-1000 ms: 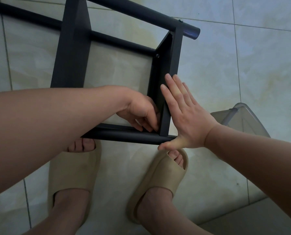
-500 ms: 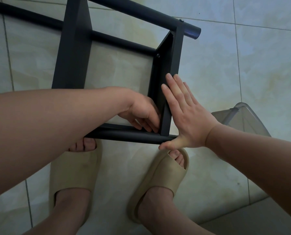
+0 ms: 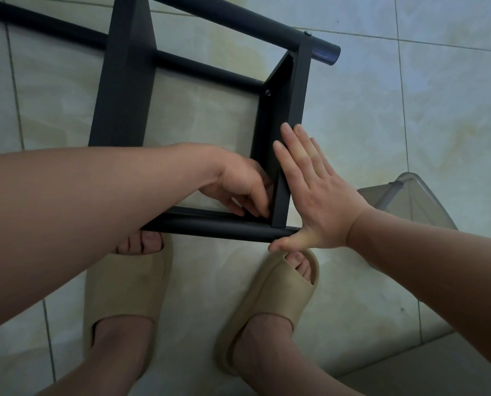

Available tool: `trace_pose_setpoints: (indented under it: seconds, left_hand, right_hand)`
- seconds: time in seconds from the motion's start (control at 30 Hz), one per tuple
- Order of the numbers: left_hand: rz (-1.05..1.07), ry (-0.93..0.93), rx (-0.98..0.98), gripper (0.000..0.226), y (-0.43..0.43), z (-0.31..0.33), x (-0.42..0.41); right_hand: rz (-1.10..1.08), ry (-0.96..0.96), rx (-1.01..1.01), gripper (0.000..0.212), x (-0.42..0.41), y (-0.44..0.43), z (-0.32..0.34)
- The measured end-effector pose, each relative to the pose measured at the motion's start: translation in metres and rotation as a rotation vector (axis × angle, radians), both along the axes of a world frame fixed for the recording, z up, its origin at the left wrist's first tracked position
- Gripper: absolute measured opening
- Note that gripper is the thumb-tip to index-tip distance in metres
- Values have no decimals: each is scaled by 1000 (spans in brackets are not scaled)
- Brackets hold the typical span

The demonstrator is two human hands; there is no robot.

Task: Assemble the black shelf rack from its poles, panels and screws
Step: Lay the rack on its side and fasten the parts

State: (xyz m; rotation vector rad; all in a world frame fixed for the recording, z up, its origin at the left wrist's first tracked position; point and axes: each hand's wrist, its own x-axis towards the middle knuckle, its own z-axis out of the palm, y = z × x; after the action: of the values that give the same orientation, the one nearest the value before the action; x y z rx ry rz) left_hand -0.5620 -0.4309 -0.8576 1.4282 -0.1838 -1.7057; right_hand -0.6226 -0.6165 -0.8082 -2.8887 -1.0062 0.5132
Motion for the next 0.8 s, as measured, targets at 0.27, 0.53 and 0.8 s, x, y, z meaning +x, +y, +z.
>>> trace_pose_setpoints:
  seconds: [0.27,0.53,0.8]
  left_hand:
    - [-78,43,68,7,1,-1,-4]
    - [-44,14,59,10,-2,-1,-1]
    - [-48,8,49,17,-2,1,0]
  right_hand:
    - [6,-7,1,139,0,-1,-2]
    - [10,-20,9,139,0,-1,-2]
    - [11,-24,21,139,0,-2,-4]
